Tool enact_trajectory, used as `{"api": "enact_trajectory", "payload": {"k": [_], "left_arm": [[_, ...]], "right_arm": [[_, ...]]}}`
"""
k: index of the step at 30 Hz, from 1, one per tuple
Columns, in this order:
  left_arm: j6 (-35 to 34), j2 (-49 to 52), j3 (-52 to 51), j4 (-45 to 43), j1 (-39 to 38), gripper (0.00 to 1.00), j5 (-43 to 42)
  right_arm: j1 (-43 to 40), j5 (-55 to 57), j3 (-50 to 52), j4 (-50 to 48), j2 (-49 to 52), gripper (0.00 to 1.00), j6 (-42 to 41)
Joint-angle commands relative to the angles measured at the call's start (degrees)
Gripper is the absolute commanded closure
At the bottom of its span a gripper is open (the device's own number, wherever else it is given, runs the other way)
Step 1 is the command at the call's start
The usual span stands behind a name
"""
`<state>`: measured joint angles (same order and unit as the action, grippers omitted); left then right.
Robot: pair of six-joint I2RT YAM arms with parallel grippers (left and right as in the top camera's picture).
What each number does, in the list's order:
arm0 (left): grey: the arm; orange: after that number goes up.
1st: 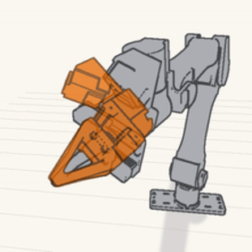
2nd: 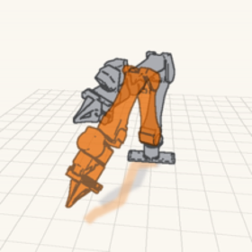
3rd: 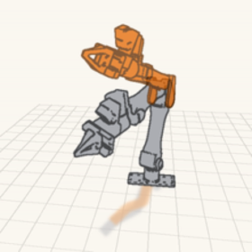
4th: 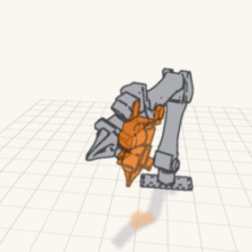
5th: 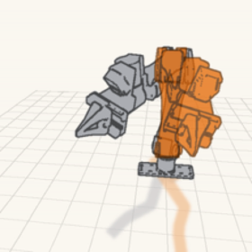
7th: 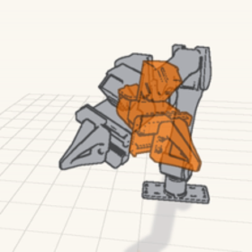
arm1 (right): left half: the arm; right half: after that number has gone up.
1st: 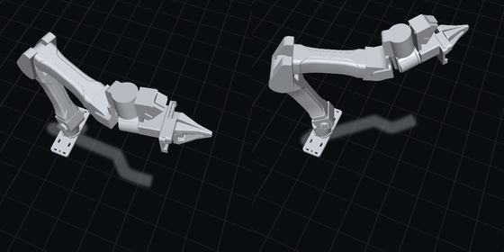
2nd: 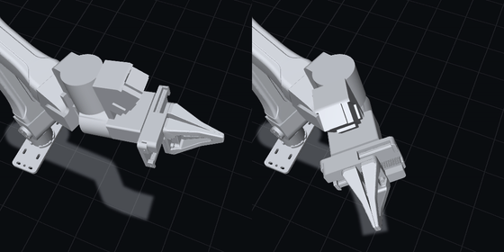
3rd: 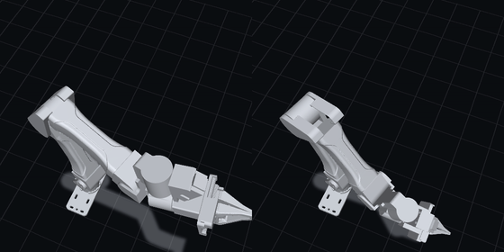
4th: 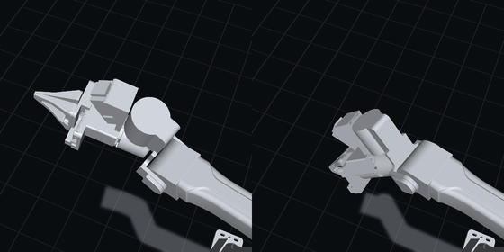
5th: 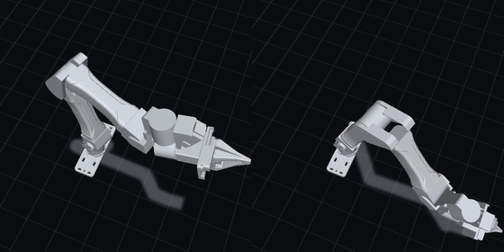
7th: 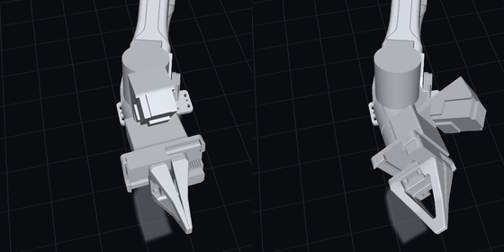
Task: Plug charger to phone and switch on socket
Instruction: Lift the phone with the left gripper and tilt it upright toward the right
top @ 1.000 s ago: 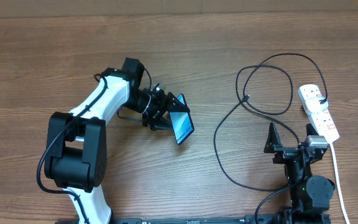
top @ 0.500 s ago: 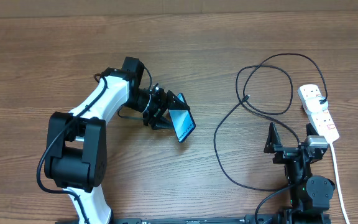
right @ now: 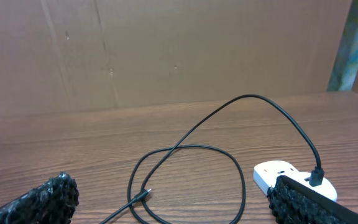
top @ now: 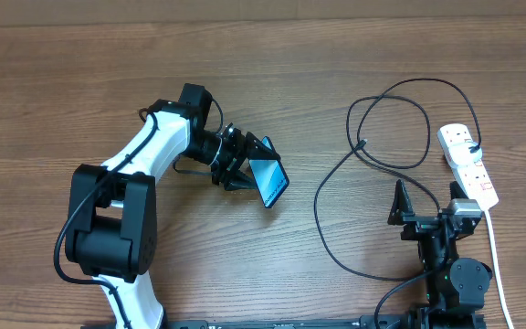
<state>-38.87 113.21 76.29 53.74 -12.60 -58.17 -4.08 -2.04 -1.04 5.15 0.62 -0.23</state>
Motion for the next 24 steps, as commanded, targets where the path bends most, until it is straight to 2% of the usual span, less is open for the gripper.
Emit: {"api": "enact_trajectory", "payload": {"k": [1,12,24], "left_arm": [[-1.2,0.3,1.6,0.0,0.3,0.41,-3.4],[-4.5,0.3,1.6,-0.2,0.2,0.41,-5.6],[-4.4,0.3,1.6,-1.9,0.2,0.41,-4.7]], "right_arm": [[0.3,0.7,0.5,-0.3,-0.5,0.00,0.1],[0.3,0.7,0.5,-0.3,-0.5,0.00,0.1],[0.3,0.7,0.5,-0.3,-0.5,0.00,0.1]]}}
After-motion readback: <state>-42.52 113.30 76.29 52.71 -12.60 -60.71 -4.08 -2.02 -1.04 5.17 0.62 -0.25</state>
